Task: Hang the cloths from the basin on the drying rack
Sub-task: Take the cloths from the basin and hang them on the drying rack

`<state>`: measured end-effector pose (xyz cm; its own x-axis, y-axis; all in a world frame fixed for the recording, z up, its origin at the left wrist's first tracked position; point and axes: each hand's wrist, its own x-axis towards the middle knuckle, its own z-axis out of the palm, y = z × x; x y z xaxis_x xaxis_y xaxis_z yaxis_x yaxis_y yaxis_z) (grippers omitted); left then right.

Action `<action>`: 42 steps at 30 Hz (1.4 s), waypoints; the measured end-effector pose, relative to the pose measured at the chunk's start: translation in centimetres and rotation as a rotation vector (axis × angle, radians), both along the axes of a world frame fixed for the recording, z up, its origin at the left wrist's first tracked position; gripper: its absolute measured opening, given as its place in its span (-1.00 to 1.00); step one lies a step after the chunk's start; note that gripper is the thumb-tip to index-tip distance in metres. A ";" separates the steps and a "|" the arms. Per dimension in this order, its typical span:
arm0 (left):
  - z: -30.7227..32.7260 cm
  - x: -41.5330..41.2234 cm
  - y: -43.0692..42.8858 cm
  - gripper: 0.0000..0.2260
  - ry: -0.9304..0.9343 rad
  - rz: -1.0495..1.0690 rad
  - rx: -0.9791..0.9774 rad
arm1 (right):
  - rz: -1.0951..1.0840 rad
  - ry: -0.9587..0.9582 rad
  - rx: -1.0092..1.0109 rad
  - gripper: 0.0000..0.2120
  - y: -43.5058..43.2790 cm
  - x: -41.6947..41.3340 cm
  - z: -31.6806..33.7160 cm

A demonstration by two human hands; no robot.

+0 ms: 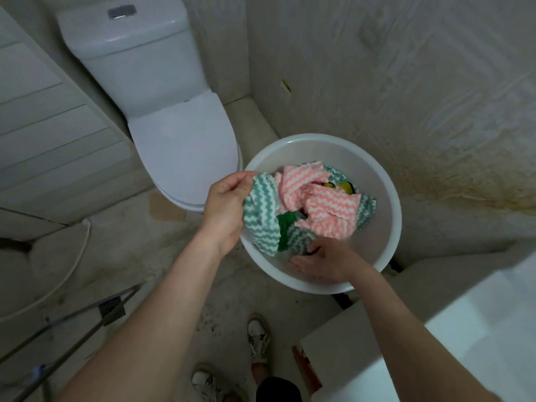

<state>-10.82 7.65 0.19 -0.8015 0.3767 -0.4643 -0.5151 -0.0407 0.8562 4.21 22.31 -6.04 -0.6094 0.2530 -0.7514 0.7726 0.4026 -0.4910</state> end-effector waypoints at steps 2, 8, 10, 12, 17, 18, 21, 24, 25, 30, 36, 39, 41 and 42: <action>0.0 0.6 0.0 -0.77 -0.009 -0.022 -0.037 | 0.218 -0.095 0.282 -0.88 -0.8 0.2 -1.2; -1.1 2.2 0.0 -0.91 0.218 -0.314 -0.304 | -0.527 0.244 -0.403 -0.78 -0.2 0.0 1.0; -1.7 3.3 0.2 -0.81 0.263 -0.599 -0.403 | -0.791 0.318 -0.800 -0.81 0.2 -0.2 1.8; -2.3 4.4 0.5 -0.72 0.386 -0.816 -0.514 | -0.834 0.398 -1.013 -0.93 0.6 -0.7 2.0; -1.8 5.6 0.2 -0.71 0.703 -0.746 -0.620 | -0.822 0.373 -0.589 -0.81 -0.5 -2.8 0.8; -1.6 5.7 -0.1 -0.74 0.710 -0.703 -0.631 | -0.707 0.374 -0.300 -0.83 -0.7 -3.2 0.2; -1.4 4.7 -1.6 -0.67 0.498 -0.391 -0.489 | -0.126 0.266 0.411 -0.77 -0.9 -3.2 -2.2; -0.5 3.4 -3.5 -0.62 0.383 -0.251 -0.371 | 0.174 0.147 0.621 -0.59 -1.0 -2.7 -3.5; -0.1 3.3 -3.9 -0.62 0.381 -0.252 -0.368 | 0.221 0.166 0.677 -0.62 -0.9 -2.8 -3.7; 0.8 3.8 -6.0 -0.61 0.374 -0.244 -0.352 | 0.214 0.413 0.652 -0.87 -0.2 -3.9 -3.5; 2.6 4.3 -7.3 -0.70 0.276 -0.092 -0.228 | -0.320 0.795 0.165 -0.91 -1.2 -4.7 4.5; 4.8 4.5 -8.0 -0.86 0.223 -0.015 -0.182 | -0.764 0.680 -0.548 -0.83 -3.2 -5.6 9.0; 5.9 4.4 -8.8 -0.83 0.165 0.027 -0.117 | -0.920 0.579 -0.829 -0.82 -5.0 -6.3 11.0; 6.5 4.4 -9.2 -0.83 0.125 0.052 -0.081 | -0.924 0.543 -0.865 -0.82 -5.9 -6.5 11.9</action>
